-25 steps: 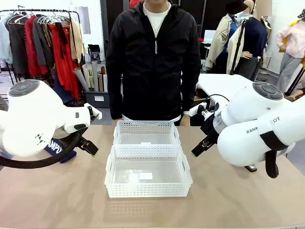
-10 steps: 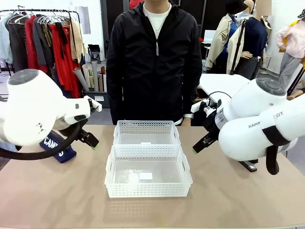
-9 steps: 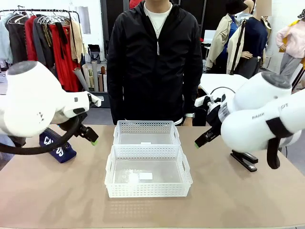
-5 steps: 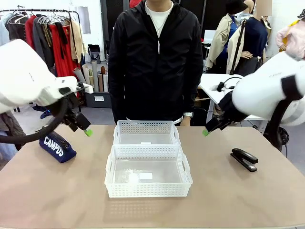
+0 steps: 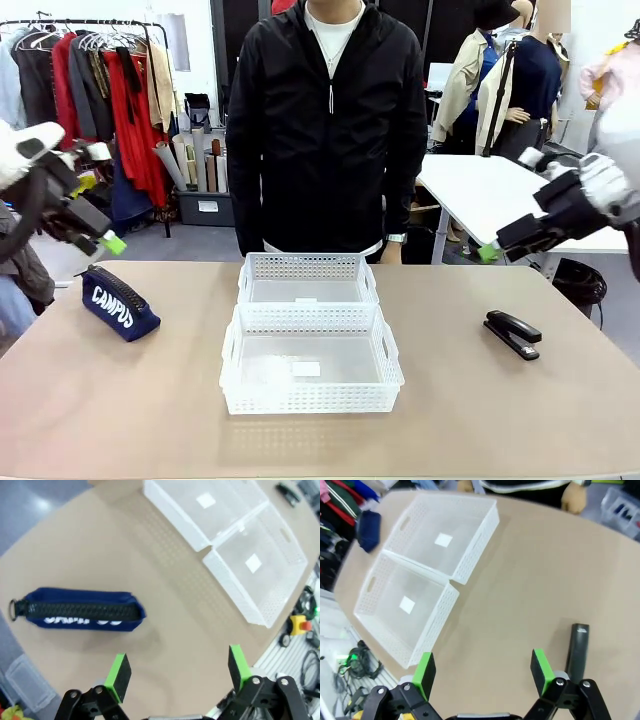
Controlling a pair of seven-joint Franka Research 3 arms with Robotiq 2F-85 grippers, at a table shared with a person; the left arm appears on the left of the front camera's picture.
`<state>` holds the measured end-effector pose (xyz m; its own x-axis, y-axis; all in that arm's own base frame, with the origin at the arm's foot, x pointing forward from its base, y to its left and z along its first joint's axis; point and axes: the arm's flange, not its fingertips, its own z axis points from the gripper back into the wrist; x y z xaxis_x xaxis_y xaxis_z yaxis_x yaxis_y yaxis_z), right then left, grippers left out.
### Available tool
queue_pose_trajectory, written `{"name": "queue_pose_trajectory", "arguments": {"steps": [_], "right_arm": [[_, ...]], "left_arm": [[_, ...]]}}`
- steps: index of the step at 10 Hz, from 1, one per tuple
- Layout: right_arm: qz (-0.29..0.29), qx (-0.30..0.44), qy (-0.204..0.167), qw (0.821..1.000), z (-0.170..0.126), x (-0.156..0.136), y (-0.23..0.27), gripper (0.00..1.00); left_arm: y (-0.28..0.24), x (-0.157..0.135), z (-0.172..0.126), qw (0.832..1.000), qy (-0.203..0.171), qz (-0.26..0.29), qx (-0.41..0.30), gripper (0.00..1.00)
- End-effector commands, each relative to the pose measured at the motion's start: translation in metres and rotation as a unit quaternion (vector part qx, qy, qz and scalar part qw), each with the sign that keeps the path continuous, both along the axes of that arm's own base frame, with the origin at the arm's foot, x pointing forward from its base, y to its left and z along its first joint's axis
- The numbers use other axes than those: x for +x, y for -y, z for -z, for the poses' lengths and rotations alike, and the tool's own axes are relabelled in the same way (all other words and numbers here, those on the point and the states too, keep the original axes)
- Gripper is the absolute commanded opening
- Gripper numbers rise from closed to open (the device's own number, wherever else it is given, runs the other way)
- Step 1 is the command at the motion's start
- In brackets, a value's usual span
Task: Distribute items into two baskets.
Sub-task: Pick up the Pencil pouch that the person points to.
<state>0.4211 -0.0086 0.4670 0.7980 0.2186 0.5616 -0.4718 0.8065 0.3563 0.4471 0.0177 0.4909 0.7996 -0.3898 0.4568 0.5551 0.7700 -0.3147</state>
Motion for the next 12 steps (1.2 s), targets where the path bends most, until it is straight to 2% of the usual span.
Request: {"name": "queue_pose_trajectory", "arguments": {"steps": [1, 3, 4, 7, 10, 12], "right_arm": [[-0.022, 0.046, 0.014, 0.999, -0.006, -0.011, 0.034, 1.0], [-0.025, 0.066, 0.02, 0.997, -0.019, -0.03, 0.072, 1.0], [-0.012, 0.076, 0.026, 0.997, -0.027, -0.041, 0.087, 1.0], [0.002, 0.085, 0.046, 0.995, -0.047, -0.068, 0.11, 1.0], [-0.019, 0.104, 0.06, 0.993, -0.048, -0.078, 0.104, 1.0], [-0.002, 0.128, 0.073, 0.989, -0.05, -0.08, 0.106, 1.0]], "left_arm": [[-0.024, -0.021, -0.011, 0.997, 0.053, -0.035, -0.041, 1.0], [-0.054, -0.038, -0.028, 0.99, 0.106, -0.072, -0.054, 1.0], [-0.069, -0.043, -0.035, 0.988, 0.12, -0.082, -0.06, 1.0], [-0.096, -0.042, -0.024, 0.988, 0.122, -0.064, -0.069, 1.0], [-0.108, -0.044, -0.008, 0.986, 0.127, -0.067, -0.089, 1.0], [-0.106, -0.052, -0.015, 0.984, 0.139, -0.057, -0.101, 1.0]]}}
